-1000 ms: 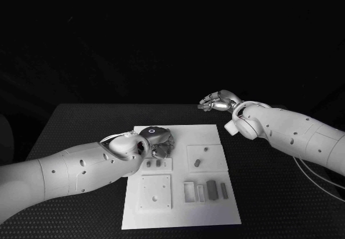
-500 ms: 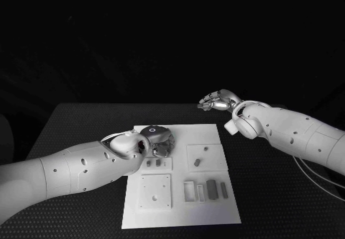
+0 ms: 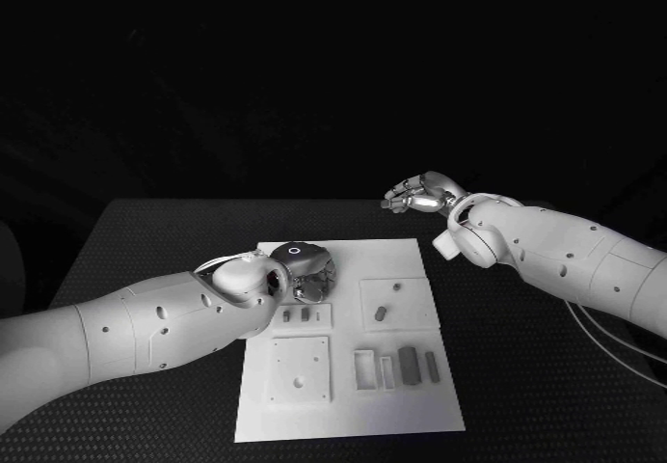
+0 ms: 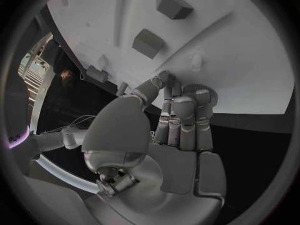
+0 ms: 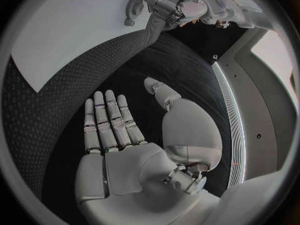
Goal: Assemble the parts on the task board
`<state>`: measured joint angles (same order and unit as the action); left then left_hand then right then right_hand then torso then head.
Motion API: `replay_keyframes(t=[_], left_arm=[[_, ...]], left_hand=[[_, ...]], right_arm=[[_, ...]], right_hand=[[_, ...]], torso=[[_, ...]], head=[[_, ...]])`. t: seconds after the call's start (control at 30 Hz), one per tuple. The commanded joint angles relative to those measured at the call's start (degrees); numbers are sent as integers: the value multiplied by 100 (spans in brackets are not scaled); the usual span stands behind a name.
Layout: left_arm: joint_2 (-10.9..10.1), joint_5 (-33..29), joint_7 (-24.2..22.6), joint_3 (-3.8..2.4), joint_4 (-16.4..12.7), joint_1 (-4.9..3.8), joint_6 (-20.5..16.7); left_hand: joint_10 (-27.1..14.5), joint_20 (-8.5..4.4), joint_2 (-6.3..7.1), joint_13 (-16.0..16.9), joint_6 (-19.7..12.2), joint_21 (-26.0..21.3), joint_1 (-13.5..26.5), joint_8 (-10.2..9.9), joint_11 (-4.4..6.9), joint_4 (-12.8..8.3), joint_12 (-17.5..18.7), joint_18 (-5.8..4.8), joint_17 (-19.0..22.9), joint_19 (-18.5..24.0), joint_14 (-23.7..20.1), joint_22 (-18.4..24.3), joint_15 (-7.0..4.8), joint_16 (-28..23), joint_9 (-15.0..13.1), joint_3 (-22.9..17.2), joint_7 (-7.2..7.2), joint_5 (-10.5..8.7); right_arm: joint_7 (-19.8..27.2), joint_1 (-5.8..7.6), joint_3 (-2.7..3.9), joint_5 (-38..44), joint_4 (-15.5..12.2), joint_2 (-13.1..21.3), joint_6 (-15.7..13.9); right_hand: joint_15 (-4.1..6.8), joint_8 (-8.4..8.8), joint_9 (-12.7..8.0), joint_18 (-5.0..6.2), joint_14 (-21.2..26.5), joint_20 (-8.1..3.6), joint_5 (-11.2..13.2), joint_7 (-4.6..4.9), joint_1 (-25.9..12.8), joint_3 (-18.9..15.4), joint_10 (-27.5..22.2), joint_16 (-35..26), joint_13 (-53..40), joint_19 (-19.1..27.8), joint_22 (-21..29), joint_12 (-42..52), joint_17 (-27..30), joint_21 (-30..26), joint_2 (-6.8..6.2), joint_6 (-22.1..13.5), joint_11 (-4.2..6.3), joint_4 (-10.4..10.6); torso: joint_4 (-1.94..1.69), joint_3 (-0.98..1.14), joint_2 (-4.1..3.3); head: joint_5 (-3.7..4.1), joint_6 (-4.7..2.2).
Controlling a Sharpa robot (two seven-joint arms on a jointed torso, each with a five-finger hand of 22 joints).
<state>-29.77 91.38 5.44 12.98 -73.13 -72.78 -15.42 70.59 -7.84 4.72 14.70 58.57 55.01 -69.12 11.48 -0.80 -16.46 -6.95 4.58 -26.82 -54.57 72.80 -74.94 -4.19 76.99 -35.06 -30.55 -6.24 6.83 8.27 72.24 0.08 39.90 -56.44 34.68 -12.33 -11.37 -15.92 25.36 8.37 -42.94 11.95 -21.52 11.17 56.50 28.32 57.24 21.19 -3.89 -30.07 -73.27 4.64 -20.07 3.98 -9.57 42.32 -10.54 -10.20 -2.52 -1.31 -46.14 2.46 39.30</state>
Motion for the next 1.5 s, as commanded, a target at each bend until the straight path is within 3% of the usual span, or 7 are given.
replay_keyframes(t=[0.03,0.3,0.67,1.0,1.2,1.27,1.5], left_arm=[[-18,58,128,55,24,63,426],[-41,57,88,54,11,64,222],[-137,-216,-91,50,-26,68,-474],[-248,-813,-165,36,-64,67,-450],[-402,-1025,-183,-20,-264,66,-446],[-429,-1090,-166,-123,-301,66,-441],[-660,-1247,-144,-261,-540,67,-484]], left_hand=[[279,-185,-28,32,52,31,-53,42,-139,0,-56,108,-6,-46,35,-99,-11,34,10,-32,-24,24],[494,-204,-80,69,228,50,-116,139,-90,-5,-110,101,3,-48,34,-89,-58,32,-11,-47,6,57],[656,-232,-135,106,364,70,-134,207,-36,-5,-149,98,8,-73,42,-82,-110,36,-41,-60,60,66],[685,-240,-143,113,383,68,-111,212,-26,1,-142,91,16,-70,35,-75,-121,27,-43,-62,67,69],[685,-243,-147,113,381,65,-105,209,-24,0,-134,89,19,-67,31,-73,-124,22,-41,-66,66,74],[686,-243,-147,113,380,65,-104,209,-23,-1,-132,88,20,-66,31,-72,-124,21,-41,-67,66,74],[688,-246,-149,113,379,63,-98,206,-22,0,-126,86,23,-64,28,-70,-126,17,-40,-70,66,78]], right_arm=[[66,-1,1,3,-8,-2,61],[69,-1,1,3,-9,-6,61],[72,-1,1,3,-15,-1,55],[72,-1,1,3,-21,5,50],[70,-1,1,2,-21,16,49],[71,-1,1,2,-22,15,49],[70,-1,1,2,-23,31,53]], right_hand=[[-18,-27,-7,-81,14,-9,-37,94,-25,-10,43,-34,-8,32,-7,-36,9,-28,45,-52,1,21],[-18,-28,-8,-81,14,-9,-37,93,-27,-10,43,-34,-8,32,-7,-37,9,-28,45,-52,2,22],[-18,-29,-9,-81,15,-10,-37,91,-27,-10,43,-35,-8,32,-8,-37,9,-28,46,-52,2,22],[-18,-31,-10,-82,15,-10,-37,90,-27,-11,43,-35,-8,33,-8,-37,10,-29,45,-52,2,22],[-18,-31,-10,-82,16,-11,-38,90,-26,-11,43,-35,-8,33,-8,-38,10,-28,45,-53,3,21],[-18,-32,-11,-82,16,-11,-38,89,-26,-11,43,-35,-8,33,-8,-38,10,-29,45,-53,3,21],[-18,-32,-11,-82,17,-11,-38,89,-25,-11,43,-35,-8,34,-8,-38,10,-29,44,-53,3,20]], torso=[[-5,-3,2],[-4,-3,1],[2,1,-3],[0,7,3],[-5,0,4],[-5,1,5],[-12,-6,5]], head=[[0,4],[-10,-7],[-28,-32],[-35,-50],[-39,-44],[-42,-48],[-45,-49]])
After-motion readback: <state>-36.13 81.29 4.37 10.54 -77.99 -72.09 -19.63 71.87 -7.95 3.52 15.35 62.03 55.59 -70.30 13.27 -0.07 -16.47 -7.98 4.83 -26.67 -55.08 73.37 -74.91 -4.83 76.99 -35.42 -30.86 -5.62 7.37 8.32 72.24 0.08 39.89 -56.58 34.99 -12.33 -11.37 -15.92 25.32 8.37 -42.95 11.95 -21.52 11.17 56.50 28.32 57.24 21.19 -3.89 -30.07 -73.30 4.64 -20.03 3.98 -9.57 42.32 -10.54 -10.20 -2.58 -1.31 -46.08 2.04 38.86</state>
